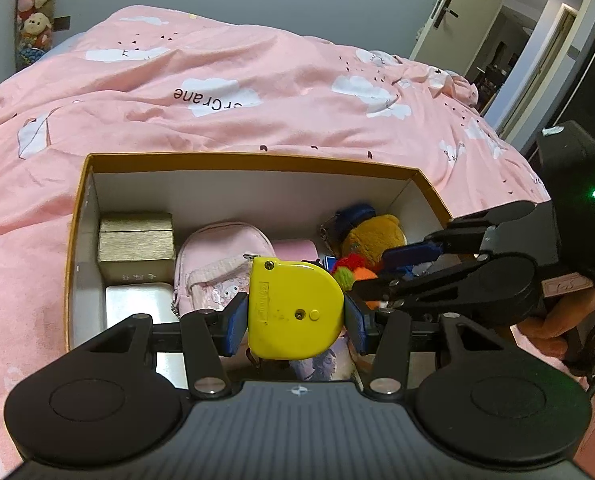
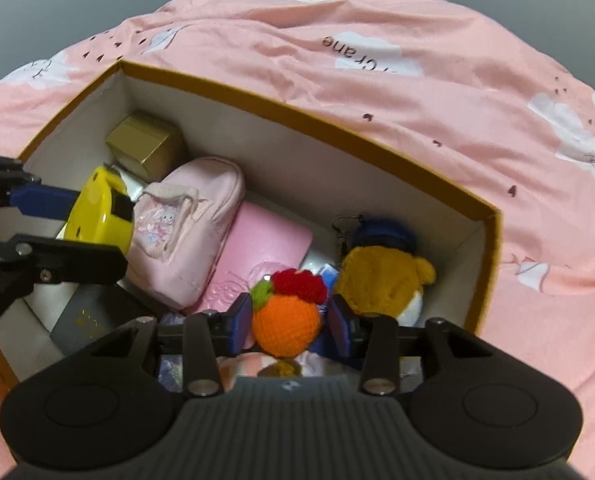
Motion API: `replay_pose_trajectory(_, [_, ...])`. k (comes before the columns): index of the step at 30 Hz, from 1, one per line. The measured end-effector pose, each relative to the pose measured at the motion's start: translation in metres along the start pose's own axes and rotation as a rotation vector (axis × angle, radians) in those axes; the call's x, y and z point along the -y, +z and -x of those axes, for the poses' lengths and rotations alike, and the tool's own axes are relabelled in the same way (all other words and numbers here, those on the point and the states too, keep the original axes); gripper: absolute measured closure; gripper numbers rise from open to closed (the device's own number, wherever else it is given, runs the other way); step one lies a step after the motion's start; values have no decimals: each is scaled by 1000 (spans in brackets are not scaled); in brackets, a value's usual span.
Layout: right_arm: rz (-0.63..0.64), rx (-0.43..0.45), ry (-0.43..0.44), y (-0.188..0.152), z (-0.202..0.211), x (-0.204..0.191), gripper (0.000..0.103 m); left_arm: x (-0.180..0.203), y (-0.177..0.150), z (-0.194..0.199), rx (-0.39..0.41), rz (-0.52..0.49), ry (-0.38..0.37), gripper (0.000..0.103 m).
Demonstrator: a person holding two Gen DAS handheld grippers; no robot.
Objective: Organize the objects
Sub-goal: 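Lower the crochet fruit into the shoebox and open the right tool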
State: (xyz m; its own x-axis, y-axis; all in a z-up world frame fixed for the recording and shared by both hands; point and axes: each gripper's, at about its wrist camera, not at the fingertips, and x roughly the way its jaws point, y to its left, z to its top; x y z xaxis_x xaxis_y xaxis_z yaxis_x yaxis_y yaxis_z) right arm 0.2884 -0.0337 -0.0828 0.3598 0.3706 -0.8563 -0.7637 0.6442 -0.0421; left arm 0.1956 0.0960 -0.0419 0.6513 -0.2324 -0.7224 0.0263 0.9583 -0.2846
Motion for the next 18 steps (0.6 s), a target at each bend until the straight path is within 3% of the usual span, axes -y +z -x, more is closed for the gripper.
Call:
replay_pose_trajectory(7, [-58, 78, -29, -12, 28, 9, 57, 17, 1, -3, -39, -93, -39, 46])
replay_pose_trajectory(14, [-108, 163, -78, -35, 60, 12, 58, 32, -2, -31, -234, -50, -109, 46])
replay_pose_trajectory(18, [-133, 190, -58, -44, 72, 12, 58, 35, -11, -45, -311, -10, -113, 46])
